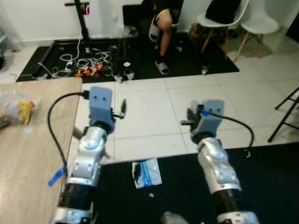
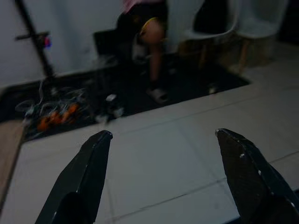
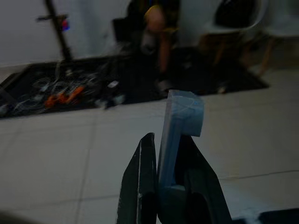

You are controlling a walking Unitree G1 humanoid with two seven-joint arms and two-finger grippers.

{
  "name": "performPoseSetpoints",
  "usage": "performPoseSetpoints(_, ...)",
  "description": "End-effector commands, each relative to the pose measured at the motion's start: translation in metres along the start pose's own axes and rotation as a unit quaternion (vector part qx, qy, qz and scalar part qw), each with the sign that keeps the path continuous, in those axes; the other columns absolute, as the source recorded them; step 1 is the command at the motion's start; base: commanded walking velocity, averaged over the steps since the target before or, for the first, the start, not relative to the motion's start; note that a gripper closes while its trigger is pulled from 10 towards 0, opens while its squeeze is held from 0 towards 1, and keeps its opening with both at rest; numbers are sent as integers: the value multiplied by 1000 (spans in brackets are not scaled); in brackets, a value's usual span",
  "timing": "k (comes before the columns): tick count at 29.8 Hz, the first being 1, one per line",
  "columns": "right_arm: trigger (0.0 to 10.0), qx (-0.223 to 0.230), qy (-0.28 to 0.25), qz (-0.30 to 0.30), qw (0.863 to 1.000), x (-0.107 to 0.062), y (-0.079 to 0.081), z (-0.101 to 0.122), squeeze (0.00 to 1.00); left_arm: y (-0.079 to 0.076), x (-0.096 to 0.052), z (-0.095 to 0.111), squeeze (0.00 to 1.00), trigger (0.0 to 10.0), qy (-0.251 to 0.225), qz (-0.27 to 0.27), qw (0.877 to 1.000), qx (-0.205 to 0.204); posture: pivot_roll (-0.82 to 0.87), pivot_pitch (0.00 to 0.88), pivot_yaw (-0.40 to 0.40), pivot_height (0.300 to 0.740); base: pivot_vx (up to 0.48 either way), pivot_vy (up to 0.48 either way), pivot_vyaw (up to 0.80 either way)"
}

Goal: Picking trash to rubbish bin

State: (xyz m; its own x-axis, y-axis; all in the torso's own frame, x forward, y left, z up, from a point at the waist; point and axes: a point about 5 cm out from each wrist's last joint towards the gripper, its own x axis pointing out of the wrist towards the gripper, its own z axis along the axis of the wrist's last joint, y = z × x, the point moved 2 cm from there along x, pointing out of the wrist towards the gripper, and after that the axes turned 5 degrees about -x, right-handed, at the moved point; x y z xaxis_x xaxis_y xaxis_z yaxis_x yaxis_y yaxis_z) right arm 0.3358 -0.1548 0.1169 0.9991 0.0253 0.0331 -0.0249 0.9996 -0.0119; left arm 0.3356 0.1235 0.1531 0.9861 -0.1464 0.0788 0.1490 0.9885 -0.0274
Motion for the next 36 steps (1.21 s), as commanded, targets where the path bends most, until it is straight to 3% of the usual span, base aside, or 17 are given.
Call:
performPoseSetpoints(1,10000,5,14,3,1000,-3,4,-8,0,2,-3,-7,0,10000,12,5,1000,-3,-72,0,26,740,0,0,-800)
performPoseSetpoints(8,10000,4,18,3,1000,-3,3,-9,0,2,-2,-7,0,10000,12,5,1000,-2,-71,0,23,740,0,0,-800)
performPoseSetpoints(28,10000,21,31,-41,998,-14,1,-26,0,7,9,3,0,10000,10,-33,999,27,-45,0,125,740,0,0,-800)
performPoseSetpoints(35,10000,16,29,-41,999,-14,0,-26,0,9,12,3,0,10000,11,-24,999,23,-48,0,126,740,0,0,-800)
performPoseSetpoints(36,10000,13,29,-37,999,-13,0,-25,0,10,11,2,0,10000,11,-17,1000,18,-56,0,80,740,0,0,-800)
